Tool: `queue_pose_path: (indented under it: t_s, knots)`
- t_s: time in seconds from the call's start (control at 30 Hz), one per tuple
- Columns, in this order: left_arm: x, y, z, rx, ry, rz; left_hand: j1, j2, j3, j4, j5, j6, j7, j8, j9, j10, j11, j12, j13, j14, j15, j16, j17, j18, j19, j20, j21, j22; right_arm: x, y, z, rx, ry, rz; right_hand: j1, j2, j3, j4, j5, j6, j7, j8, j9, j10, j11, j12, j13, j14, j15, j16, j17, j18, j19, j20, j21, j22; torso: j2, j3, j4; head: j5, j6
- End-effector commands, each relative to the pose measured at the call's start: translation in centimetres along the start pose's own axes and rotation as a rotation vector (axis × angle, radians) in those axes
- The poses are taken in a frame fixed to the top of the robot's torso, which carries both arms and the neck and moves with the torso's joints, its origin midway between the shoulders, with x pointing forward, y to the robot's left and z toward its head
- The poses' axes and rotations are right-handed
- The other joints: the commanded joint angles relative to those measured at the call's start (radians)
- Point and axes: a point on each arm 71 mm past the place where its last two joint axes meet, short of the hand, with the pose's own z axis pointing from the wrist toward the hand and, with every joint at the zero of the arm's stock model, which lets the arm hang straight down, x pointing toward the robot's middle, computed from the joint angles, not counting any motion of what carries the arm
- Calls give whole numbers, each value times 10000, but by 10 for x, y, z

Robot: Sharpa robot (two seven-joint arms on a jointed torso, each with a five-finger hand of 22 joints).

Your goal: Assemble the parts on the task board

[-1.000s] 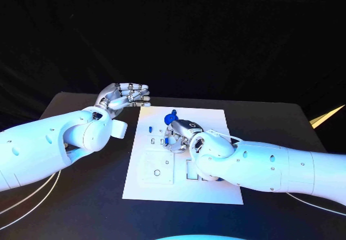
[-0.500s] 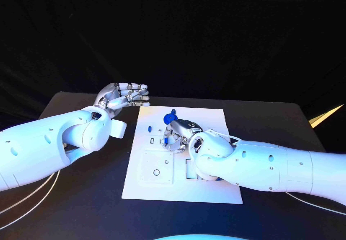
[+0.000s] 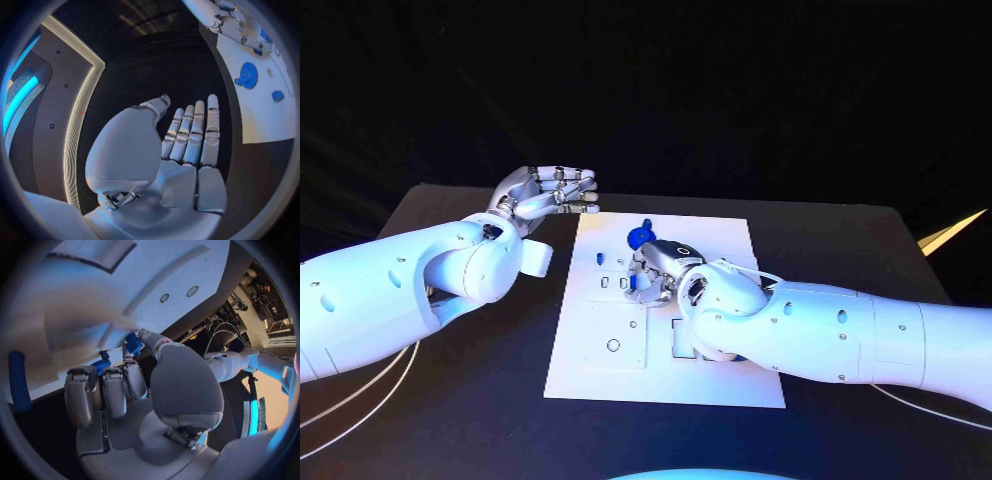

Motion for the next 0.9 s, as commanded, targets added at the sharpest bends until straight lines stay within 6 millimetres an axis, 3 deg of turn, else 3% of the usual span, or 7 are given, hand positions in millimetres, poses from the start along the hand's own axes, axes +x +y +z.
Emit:
queue_pose_path:
  t_s: [0.03, 0.2, 0.43, 0.57, 0.7, 0.8, 0.9]
  knots:
    - [1, -1, 0, 18, 41, -23, -319, -76, 161, 27, 138, 77, 315, -192, 139, -44, 35, -68, 142, -71, 35, -85, 191, 175, -129, 6, 172, 84, 1, 0, 0, -60, -9, -6, -36, -98, -326, 100, 59, -212, 38, -169, -158, -284, 35, -129, 875, 1096, 22, 136, 2737, -310, 939, 198, 21, 2632, 7, 5, -1, -2, -3]
    - [1, -1, 0, 15, 36, -21, -325, -76, 162, 26, 138, 77, 315, -196, 138, -47, 36, -69, 142, -70, 36, -89, 201, 175, -136, 8, 174, 84, 0, 0, -1, -95, -61, 30, 159, -118, -738, 153, 78, -291, 75, -284, -238, -337, 70, -186, 824, 1096, 56, 136, 2737, -302, 927, 238, -11, 2617, 2, 3, 1, -11, -8]
    - [0, 0, 0, 12, 23, -15, -324, -76, 165, 22, 138, 78, 314, -197, 138, -47, 35, -69, 142, -70, 36, -90, 206, 175, -141, 9, 174, 83, -2, -1, -2, -161, -248, 146, 460, 22, -1394, 359, 98, -321, 108, -417, -343, -378, 101, -223, 779, 1096, 85, 136, 2737, -299, 923, 272, -25, 2612, 2, 3, 4, -21, -12]
    - [0, 0, 0, 10, 22, -14, -324, -76, 165, 22, 138, 78, 314, -197, 138, -47, 35, -69, 142, -70, 36, -90, 206, 175, -141, 9, 174, 83, -5, -1, -5, -315, -552, 296, 807, 146, -2069, 642, 118, -394, 155, -581, -455, -405, 144, -237, 750, 1096, 120, 136, 2737, -292, 912, 304, -55, 2599, 0, 7, 7, -33, -3]
    - [-2, 0, 1, -24, -35, 77, -323, -79, 165, 18, 138, 78, 315, -199, 138, -46, 34, -68, 142, -69, 36, -91, 211, 175, -146, 10, 174, 82, -14, -5, -12, -748, -1052, 667, 1669, 256, -3468, 1531, 181, -785, 341, -1120, -705, -523, 308, -322, 637, 1096, 258, 136, 2737, -279, 891, 420, -116, 2574, -21, 7, -14, -4, 12]
    - [-4, 2, 1, -173, 65, 339, -413, -117, 152, 33, 137, 78, 292, -234, 133, 328, -53, 89, 224, 362, -91, 204, 449, 207, 83, -76, 391, 174, -27, -9, -18, -1338, -1397, 1171, 1805, 271, -3636, 1572, 195, -885, 379, -1247, -751, -577, 340, -372, 586, 1096, 284, 136, 2737, -237, 820, 444, -299, 2485, -34, 15, -30, 35, 69]
    - [-4, 5, 1, -539, 415, 809, -804, -205, -33, 295, 138, 3, 288, -138, 181, 508, -133, 423, 333, 950, -270, 960, 1002, 193, 528, -263, 873, 406, -42, -17, -25, -1861, -1503, 1899, 2127, 527, -3535, 1549, 181, -855, 370, -1323, -773, -911, 334, -724, 284, 1034, 280, 20, 2515, -63, 518, 455, -1062, 2113, -52, 19, -41, 22, 108]
